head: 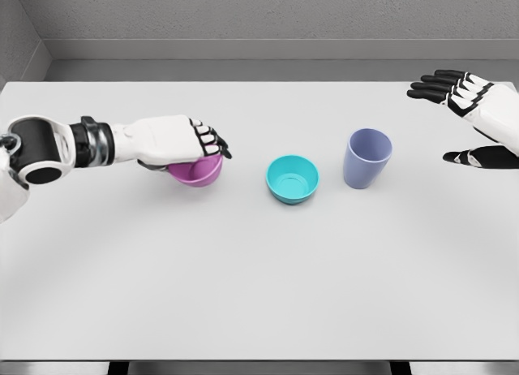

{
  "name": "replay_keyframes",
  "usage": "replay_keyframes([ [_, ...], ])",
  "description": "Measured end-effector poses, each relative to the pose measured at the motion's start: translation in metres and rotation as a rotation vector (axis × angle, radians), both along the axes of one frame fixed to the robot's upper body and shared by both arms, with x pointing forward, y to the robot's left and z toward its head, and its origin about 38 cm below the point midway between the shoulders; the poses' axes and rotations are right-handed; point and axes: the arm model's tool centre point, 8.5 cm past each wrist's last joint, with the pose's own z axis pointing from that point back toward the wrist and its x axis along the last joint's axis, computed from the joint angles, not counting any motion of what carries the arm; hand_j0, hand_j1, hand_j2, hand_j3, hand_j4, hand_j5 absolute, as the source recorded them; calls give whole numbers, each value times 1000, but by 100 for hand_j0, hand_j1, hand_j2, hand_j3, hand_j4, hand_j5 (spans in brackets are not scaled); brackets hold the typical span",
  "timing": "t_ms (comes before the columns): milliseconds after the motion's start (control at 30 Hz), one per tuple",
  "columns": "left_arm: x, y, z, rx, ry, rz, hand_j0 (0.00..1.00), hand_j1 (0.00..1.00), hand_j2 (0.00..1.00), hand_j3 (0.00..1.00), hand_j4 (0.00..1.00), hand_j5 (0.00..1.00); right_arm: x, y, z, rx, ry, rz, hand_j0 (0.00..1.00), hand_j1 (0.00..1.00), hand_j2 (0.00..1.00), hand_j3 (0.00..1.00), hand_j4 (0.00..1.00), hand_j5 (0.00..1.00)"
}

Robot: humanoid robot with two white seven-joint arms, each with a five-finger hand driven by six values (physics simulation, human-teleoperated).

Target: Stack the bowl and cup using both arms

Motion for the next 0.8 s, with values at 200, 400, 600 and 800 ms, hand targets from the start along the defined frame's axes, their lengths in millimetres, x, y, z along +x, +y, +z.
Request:
replay_keyframes([
  [200, 5, -43, 21, -47, -55, -74, 65, 65, 65, 65, 65, 65, 0, 0, 0, 0, 0, 0, 100, 100, 100, 100, 100, 100],
  [400, 3, -90, 39, -79, -89, -165, 66, 66, 66, 66, 66, 66, 0, 0, -1, 0, 2, 0, 100, 100, 100, 100, 100, 100],
  [600, -1, -125, 39, -84, -81, -233, 66, 66, 66, 66, 66, 66, 0, 0, -1, 0, 2, 0, 100, 100, 100, 100, 100, 100],
  [800, 3, -137, 22, -63, -44, -232, 66, 66, 66, 66, 66, 66, 0, 0, -1, 0, 2, 0, 100, 100, 100, 100, 100, 100],
])
